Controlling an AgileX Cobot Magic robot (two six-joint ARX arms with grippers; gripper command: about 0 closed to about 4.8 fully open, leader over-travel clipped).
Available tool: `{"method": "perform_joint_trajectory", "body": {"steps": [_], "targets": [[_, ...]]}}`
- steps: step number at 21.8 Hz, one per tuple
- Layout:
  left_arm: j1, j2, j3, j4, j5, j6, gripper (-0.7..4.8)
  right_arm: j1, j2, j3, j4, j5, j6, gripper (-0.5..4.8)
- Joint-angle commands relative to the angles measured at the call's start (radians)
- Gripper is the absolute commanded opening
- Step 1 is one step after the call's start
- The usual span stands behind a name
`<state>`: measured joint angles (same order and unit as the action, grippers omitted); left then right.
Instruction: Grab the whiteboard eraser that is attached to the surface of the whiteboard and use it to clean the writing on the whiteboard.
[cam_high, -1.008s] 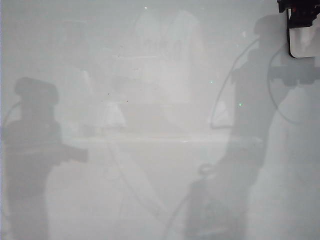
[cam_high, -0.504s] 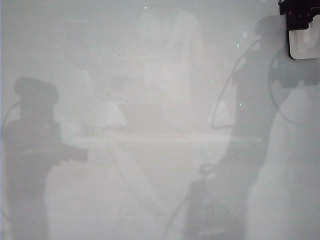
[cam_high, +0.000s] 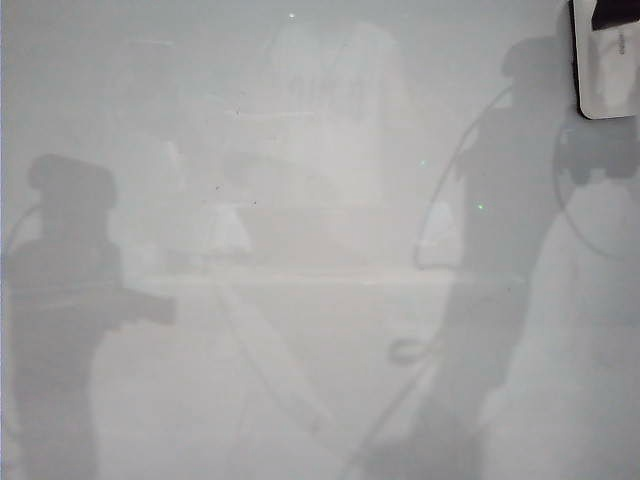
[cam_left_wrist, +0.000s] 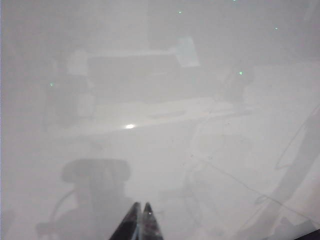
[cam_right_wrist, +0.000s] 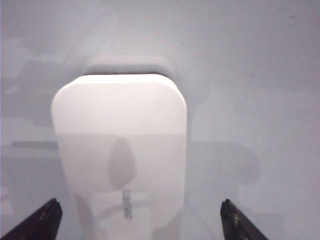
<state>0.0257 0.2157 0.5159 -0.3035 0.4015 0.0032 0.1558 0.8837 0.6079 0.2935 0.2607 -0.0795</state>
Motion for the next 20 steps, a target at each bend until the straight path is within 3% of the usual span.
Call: {"method": "perform_joint_trajectory", "body": {"steps": [1, 3, 4, 7, 8, 11, 20], "targets": [[-0.001, 0.0, 0.006, 0.013, 0.003, -0.004, -0.06, 0.001, -0.056, 0.005, -0.089, 0.002, -0.002, 4.36], [-0.001, 0.0, 0.006, 0.014, 0.003, -0.004, -0.06, 0.001, -0.105, 0.005, -0.143, 0.002, -0.002, 4.19], [-0.001, 0.0, 0.006, 0.014, 0.003, -0.004, -0.06, 0.001, -0.131, 0.005, -0.167, 0.002, -0.002, 3.86], [-0.001, 0.0, 0.006, 0.014, 0.003, -0.004, -0.06, 0.001, -0.219, 0.005, -0.241, -0.004, -0.002, 1.95], [-0.001, -0.002, 0.006, 0.014, 0.003, -0.005, -0.06, 0.001, -0.277, 0.005, -0.283, -0.011, -0.002, 0.97], [-0.001, -0.013, 0.006, 0.025, 0.003, -0.021, -0.06, 0.001, -0.359, 0.005, -0.353, -0.056, 0.004, -0.11], [0.0, -0.124, 0.005, 0.049, -0.055, -0.023, -0.06, 0.002, -0.6, 0.004, -0.498, -0.08, 0.133, -0.06]]}}
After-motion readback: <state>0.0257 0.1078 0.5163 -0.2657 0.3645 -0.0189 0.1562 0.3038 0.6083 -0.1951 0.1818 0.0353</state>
